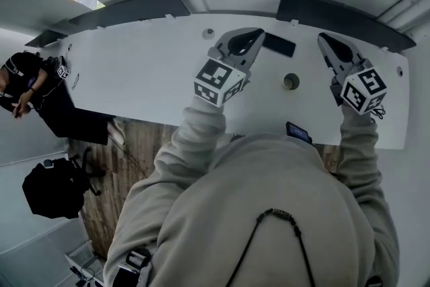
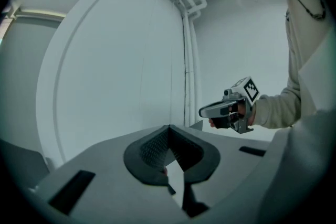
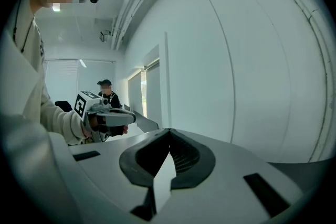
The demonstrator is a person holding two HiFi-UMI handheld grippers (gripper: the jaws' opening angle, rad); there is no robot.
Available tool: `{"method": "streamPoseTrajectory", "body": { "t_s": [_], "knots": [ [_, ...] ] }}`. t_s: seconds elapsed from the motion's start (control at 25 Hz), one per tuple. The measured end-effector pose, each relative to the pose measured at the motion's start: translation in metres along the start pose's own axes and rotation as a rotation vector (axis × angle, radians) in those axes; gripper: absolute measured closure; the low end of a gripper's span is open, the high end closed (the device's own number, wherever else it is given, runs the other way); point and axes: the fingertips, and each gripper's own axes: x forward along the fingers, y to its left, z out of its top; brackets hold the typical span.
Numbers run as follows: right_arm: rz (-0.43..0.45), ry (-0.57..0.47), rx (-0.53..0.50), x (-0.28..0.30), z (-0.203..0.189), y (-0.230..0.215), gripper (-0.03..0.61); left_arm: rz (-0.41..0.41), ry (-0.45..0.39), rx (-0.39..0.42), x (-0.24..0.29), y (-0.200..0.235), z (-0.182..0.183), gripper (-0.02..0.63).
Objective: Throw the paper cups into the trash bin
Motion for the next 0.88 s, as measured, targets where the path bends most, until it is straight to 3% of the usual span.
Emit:
{"method": "streamPoseTrajectory", "body": {
  "t_s": [0.12,0.36,0.88],
  "knots": [
    [0.019,-0.002,-0.021,0.004,0.007,0.003,0.565,0.03,-0.017,-0.024,-0.002,0.007,0.004,0.615],
    [0.046,0.021,-0.018,0.01,0.0,0.005,0.565,0.038,0.005,0.005,-0.001,0.003,0.001,0.615],
    [0.054,0.099,-0.003,0.022,-0.037,0.0,0.565,0.057,0.058,-0.073,-0.003,0.01,-0.035,0.615]
  ]
}}
